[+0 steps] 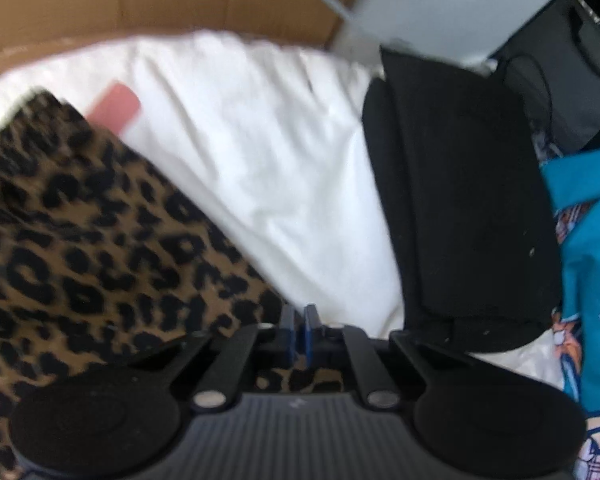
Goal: Fold clothes
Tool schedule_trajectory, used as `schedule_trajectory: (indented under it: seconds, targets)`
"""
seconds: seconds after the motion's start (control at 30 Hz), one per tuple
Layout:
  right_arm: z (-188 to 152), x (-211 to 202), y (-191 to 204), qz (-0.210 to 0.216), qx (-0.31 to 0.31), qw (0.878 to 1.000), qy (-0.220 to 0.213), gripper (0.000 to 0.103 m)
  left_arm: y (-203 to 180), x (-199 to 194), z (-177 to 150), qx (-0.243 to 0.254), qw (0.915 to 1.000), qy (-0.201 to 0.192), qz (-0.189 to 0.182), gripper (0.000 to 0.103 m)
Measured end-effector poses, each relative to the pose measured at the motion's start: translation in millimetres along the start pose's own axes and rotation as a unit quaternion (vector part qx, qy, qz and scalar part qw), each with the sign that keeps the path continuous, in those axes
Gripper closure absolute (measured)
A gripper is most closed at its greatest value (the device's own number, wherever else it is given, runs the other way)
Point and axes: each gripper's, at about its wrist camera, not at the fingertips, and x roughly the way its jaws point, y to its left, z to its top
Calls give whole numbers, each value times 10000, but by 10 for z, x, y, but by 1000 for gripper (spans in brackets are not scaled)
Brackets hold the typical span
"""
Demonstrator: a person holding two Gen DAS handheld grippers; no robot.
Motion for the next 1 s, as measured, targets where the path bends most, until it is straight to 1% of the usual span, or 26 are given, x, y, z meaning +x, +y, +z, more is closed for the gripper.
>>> schedule_trajectory:
  seconds: [0.17,0.33,0.4,0.47,0.53,0.63,0.7,0.8,0.93,1.0]
  targets:
    - [9,-34,175,187,-78,9998,-76,99,184,-474,149,158,9991,-273,287,94]
    - [-29,16,288,225,-142,9996,-14,99,517,-761,222,126,9971,-412,621,91]
    - [-51,11,298,241,-154,9996,-12,98,664,-853,222,102,9966,-474,662,87]
    - [-69,-8,300,255,-213,9994,5,98,775,-947,233,120,9963,-546,655,81]
    - [-79,-29,285,223,-261,9994,12,98,896,-1098,203,158,9952,-721,635,82]
    - [-82,-42,249,229,-231,9995,10,98,1064,-1320,70,198,9933,-1057,415,82]
    - [-89,-46,266,187,-408,9990,50,98,1169,-1414,-88,244,9924,-1182,246,82]
    - [-104,-55,304,131,-668,9976,82,98,1310,-1427,-355,405,9915,-1203,272,82]
    - [-117,-43,333,77,-830,9965,111,98,1530,-1305,-637,342,9932,-1105,130,82]
    - [-131,-30,356,58,-910,9957,157,98,1589,-1233,-752,392,9929,-1120,96,82]
